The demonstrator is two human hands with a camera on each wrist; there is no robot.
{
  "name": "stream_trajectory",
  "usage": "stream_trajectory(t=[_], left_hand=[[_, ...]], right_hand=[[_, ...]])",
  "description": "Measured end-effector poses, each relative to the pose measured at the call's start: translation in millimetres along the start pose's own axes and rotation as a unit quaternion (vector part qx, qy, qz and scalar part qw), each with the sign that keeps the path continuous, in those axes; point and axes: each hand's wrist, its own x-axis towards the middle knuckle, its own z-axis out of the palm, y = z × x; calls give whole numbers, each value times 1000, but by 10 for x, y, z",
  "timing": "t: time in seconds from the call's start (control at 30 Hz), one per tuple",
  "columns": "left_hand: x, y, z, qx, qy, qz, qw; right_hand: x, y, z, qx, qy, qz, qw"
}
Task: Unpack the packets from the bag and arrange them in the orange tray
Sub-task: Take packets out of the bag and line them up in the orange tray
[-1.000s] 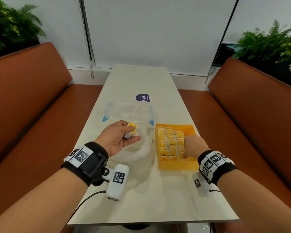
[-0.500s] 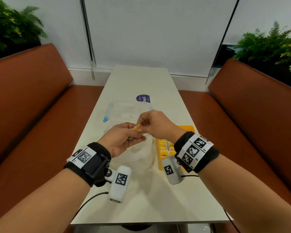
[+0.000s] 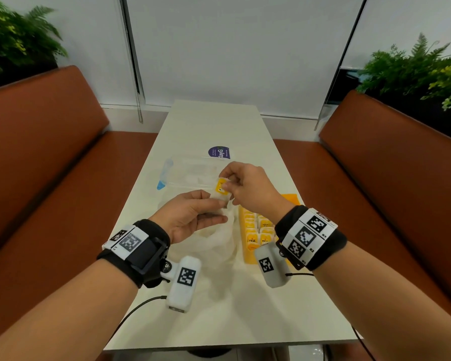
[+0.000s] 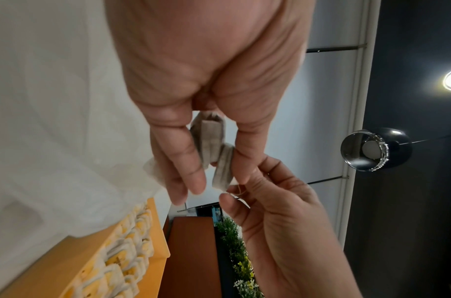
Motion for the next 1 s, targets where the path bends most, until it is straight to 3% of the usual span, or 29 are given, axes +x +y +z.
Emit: stream_trajectory(t=[0.2, 0.3, 0.47, 0.6, 0.73, 1.0], left_hand=[[10, -2, -23, -1, 24, -5, 1000], [22, 10, -54, -5, 47, -9, 999], [26, 57, -99, -14, 78, -7, 997], [35, 72, -95, -17, 76, -11, 997], [59, 69, -68, -14, 69, -12, 997], [88, 72, -52, 5, 88, -14, 996]], right_hand=[[-26, 74, -138, -9, -30, 12, 999], [-30, 208, -307, -86, -26, 22, 996], [-156, 623, -604, -331, -106, 70, 935], [-309, 978, -597, -421, -188, 147, 875], [-424, 1220, -456, -453, -227, 186, 842], [-401, 1368, -228, -363, -248, 197, 876]])
